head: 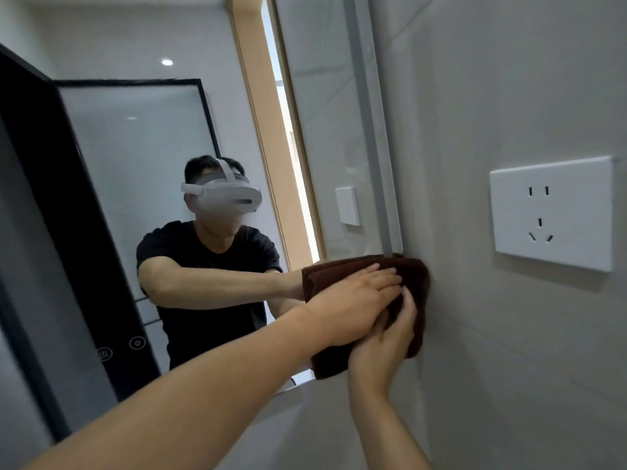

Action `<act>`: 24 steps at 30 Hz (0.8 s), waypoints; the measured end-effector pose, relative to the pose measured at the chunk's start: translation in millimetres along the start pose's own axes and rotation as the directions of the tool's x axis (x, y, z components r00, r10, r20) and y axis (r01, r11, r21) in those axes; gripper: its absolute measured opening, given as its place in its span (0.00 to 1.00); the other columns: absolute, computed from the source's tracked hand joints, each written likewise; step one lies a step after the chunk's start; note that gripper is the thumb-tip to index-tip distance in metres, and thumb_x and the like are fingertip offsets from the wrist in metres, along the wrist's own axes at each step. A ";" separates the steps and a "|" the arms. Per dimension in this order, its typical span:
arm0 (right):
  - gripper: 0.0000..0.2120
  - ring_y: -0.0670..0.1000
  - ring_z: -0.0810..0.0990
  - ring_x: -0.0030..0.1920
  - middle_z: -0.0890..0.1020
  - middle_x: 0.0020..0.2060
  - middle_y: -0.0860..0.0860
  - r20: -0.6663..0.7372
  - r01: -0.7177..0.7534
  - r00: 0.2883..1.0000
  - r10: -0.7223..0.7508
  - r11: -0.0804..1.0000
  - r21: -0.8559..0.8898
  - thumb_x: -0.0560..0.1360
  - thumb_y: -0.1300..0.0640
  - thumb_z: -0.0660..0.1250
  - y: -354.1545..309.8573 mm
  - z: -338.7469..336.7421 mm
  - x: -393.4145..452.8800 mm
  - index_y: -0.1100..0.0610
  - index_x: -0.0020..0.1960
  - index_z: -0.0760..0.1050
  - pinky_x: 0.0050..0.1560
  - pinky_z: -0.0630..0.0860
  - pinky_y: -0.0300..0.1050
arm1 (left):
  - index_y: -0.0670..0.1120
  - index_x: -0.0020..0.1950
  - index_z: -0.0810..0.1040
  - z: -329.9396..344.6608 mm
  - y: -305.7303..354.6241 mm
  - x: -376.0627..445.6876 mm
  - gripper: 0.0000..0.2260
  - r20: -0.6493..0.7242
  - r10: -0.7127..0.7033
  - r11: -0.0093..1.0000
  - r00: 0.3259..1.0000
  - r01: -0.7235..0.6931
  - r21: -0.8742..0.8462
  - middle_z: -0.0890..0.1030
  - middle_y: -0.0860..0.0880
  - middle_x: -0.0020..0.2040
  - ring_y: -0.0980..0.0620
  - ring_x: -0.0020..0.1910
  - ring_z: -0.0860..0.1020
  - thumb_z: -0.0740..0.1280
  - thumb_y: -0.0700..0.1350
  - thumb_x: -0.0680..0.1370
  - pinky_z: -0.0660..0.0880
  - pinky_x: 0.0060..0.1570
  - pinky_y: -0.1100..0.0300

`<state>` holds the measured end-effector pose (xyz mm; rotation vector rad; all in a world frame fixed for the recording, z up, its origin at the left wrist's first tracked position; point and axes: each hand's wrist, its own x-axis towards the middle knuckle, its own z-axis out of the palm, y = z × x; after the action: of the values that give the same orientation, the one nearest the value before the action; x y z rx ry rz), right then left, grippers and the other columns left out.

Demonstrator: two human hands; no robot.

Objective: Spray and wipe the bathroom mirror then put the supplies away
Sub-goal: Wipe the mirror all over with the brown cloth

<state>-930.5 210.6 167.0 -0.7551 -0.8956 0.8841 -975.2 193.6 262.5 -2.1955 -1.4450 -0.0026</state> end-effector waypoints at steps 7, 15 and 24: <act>0.25 0.59 0.68 0.73 0.68 0.76 0.58 -0.096 0.057 0.990 -0.108 0.902 -0.428 0.82 0.56 0.60 10.0 46.6 4.6 0.64 0.76 0.64 0.75 0.49 0.41 | 0.41 0.72 0.73 -54.2 7.5 -14.1 0.24 -0.125 -0.201 0.905 0.971 0.135 -0.404 0.76 0.44 0.70 0.48 0.71 0.72 0.59 0.31 0.76 0.65 0.73 0.52; 0.28 0.58 0.59 0.79 0.62 0.78 0.58 -0.123 0.108 0.977 -0.172 0.907 -0.407 0.83 0.50 0.51 -5.8 64.5 -4.3 0.61 0.79 0.59 0.76 0.54 0.69 | 0.43 0.66 0.77 -123.2 -28.6 -91.5 0.21 -0.421 -0.224 0.974 0.879 0.217 -0.065 0.74 0.44 0.70 0.47 0.73 0.69 0.56 0.36 0.74 0.66 0.70 0.55; 0.29 0.56 0.57 0.80 0.62 0.79 0.57 0.328 0.646 0.763 -0.557 0.672 -0.362 0.82 0.48 0.54 -55.3 106.5 -136.2 0.61 0.79 0.60 0.77 0.51 0.67 | 0.43 0.63 0.77 -171.3 -56.7 -176.1 0.21 -0.601 -0.279 0.880 0.749 0.450 0.152 0.74 0.43 0.69 0.44 0.72 0.70 0.60 0.35 0.71 0.67 0.70 0.47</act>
<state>-1053.6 85.9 214.4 -0.7005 -1.4555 0.1308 -1054.5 -10.7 387.1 -1.4567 -1.3884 -0.5093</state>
